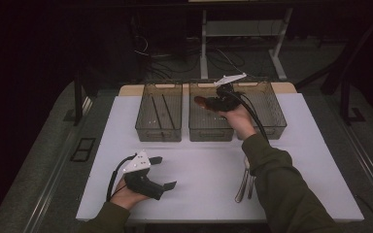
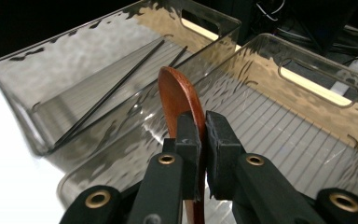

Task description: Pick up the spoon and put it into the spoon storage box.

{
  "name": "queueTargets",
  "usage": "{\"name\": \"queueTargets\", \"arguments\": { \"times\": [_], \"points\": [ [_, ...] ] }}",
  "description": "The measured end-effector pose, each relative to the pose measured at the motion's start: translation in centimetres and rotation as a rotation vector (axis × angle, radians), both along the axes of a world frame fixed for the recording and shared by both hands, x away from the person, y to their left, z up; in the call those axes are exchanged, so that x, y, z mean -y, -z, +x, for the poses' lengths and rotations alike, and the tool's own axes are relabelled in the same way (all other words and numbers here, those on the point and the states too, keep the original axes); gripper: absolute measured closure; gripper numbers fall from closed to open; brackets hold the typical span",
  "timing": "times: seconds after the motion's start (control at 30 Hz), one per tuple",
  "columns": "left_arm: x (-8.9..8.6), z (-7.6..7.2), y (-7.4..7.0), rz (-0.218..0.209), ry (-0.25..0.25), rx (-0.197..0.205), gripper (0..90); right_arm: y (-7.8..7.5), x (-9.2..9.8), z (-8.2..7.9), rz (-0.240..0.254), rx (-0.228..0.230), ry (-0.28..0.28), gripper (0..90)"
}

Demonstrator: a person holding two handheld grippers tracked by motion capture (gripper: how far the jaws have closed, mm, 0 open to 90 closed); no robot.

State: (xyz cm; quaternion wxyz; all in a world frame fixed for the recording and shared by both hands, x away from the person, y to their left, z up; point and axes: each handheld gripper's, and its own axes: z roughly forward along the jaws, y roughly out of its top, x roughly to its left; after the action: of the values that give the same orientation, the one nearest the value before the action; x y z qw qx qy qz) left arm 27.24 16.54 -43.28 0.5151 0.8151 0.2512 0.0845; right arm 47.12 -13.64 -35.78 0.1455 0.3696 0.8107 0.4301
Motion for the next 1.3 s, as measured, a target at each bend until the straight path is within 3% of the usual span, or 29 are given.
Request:
{"name": "queueTargets", "arguments": {
  "times": [0.57,0.8,0.97,1.3],
  "points": [
    [0.0,-0.1,-0.1,-0.008,0.007,-0.002,0.0,1.9,-2.5,2.8,-0.048,-0.023,0.056,82.2],
    [0.0,0.0,-0.1,-0.003,0.011,0.002,0.0,1.7,-2.4,2.4,-0.04,-0.016,0.053,66.5],
    [0.0,-0.1,0.0,-0.004,0.005,-0.005,0.0,1.1,-1.7,1.6,-0.006,-0.009,0.042,57.2],
    [0.0,0.1,0.1,0.002,0.001,-0.006,0.0,0.7,0.6,-0.5,0.034,-0.024,-0.021,48.6]
  ]
}}
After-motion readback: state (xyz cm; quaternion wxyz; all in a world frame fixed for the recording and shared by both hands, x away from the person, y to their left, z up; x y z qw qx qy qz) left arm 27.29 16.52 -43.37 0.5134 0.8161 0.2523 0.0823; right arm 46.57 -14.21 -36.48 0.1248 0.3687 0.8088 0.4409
